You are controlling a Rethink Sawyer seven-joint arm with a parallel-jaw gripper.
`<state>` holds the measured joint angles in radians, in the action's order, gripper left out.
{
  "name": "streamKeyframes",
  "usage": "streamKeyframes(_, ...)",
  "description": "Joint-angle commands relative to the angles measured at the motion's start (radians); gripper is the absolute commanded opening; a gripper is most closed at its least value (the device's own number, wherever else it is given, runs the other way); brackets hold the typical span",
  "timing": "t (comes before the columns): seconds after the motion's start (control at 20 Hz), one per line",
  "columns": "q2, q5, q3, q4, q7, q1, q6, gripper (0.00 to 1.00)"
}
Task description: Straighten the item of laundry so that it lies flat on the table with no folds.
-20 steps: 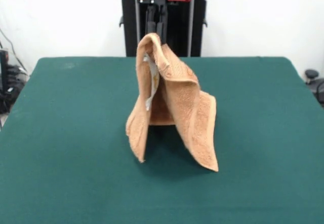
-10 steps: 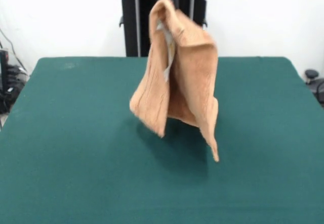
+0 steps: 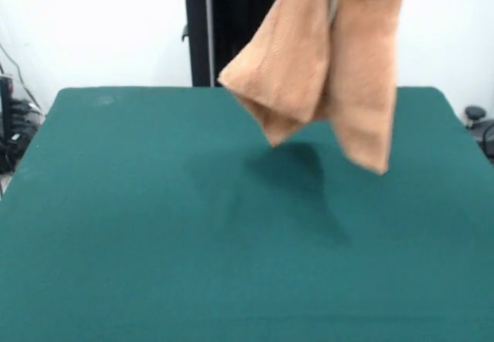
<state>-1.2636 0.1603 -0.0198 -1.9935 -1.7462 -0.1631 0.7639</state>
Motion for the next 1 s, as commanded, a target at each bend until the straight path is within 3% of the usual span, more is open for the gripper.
streamKeyframes(0.05, -0.093, 0.08, 0.038, -0.214, -0.257, 0.112, 0.109, 0.0)
streamKeyframes(0.25, -0.127, 0.061, 0.081, -0.202, -0.405, 0.234, 0.136, 0.0)
streamKeyframes(0.5, -0.133, 0.081, 0.108, -0.169, -0.452, 0.306, 0.189, 0.0)
streamKeyframes(0.6, -0.063, 0.089, 0.096, -0.166, -0.364, 0.271, 0.102, 0.0)
streamKeyframes(0.75, 0.109, 0.097, 0.032, -0.184, -0.245, 0.183, -0.158, 0.0)
streamKeyframes(0.9, 0.246, -0.004, 0.03, -0.125, -0.291, 0.174, -0.324, 0.0)
streamKeyframes(1.0, 0.328, -0.075, 0.085, -0.054, -0.348, 0.217, -0.381, 0.0)
